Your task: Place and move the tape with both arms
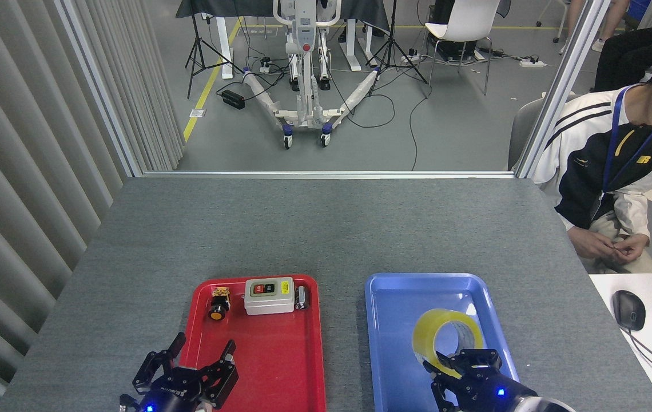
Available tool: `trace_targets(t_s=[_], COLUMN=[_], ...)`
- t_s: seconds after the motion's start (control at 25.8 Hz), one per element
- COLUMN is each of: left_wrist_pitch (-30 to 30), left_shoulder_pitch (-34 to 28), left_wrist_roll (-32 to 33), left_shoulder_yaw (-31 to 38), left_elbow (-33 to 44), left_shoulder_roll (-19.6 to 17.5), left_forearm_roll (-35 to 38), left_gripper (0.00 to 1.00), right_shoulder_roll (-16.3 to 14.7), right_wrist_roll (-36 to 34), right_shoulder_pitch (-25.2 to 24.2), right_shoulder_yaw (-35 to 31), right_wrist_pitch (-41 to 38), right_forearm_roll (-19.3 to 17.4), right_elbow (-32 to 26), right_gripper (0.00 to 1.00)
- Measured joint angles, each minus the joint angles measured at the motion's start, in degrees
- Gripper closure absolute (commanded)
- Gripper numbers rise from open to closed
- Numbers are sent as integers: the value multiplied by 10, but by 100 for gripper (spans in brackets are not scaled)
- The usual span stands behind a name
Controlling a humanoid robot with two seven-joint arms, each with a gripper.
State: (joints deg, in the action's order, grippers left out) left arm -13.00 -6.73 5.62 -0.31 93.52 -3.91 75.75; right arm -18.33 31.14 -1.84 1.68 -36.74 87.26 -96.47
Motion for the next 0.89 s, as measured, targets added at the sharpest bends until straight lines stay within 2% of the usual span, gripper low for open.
trace_targets(t_s=[0.12,0.16,0.19,0.31,0.58,0.7,0.81,0.89], left_wrist_pitch=[-4,-7,-8,-10,-1,9,15,17], left_shoulder_pitch=[-1,-1,-1,-3,-7,-5,-2,0], left_wrist_roll=[36,42,45,36,-59,-88,-103,-107], left_shoulder_yaw=[1,1,1,6,21,23,23,23], left_elbow=[-1,-1,-1,-2,-15,-24,-33,-42], left_shoulder_roll=[-2,-1,0,1,-3,-5,-7,-8], left_forearm_roll=[-28,-39,-46,-59,-57,-33,0,14], left_gripper=[0,0,0,0,0,0,0,0], right_shoulder_roll=[1,1,1,1,-2,-3,2,15], right_wrist_roll=[73,90,101,118,109,42,-78,-163], right_shoulder_pitch=[22,28,33,40,34,14,-9,-24], right_shoulder_yaw=[18,25,31,43,41,23,6,-2], right_wrist_pitch=[38,49,59,83,104,130,174,215], right_forearm_roll=[-4,-5,-6,-10,-24,-26,-27,-27], right_elbow=[14,20,27,35,12,-3,-8,-7], right_gripper=[44,16,0,0,0,0,0,0])
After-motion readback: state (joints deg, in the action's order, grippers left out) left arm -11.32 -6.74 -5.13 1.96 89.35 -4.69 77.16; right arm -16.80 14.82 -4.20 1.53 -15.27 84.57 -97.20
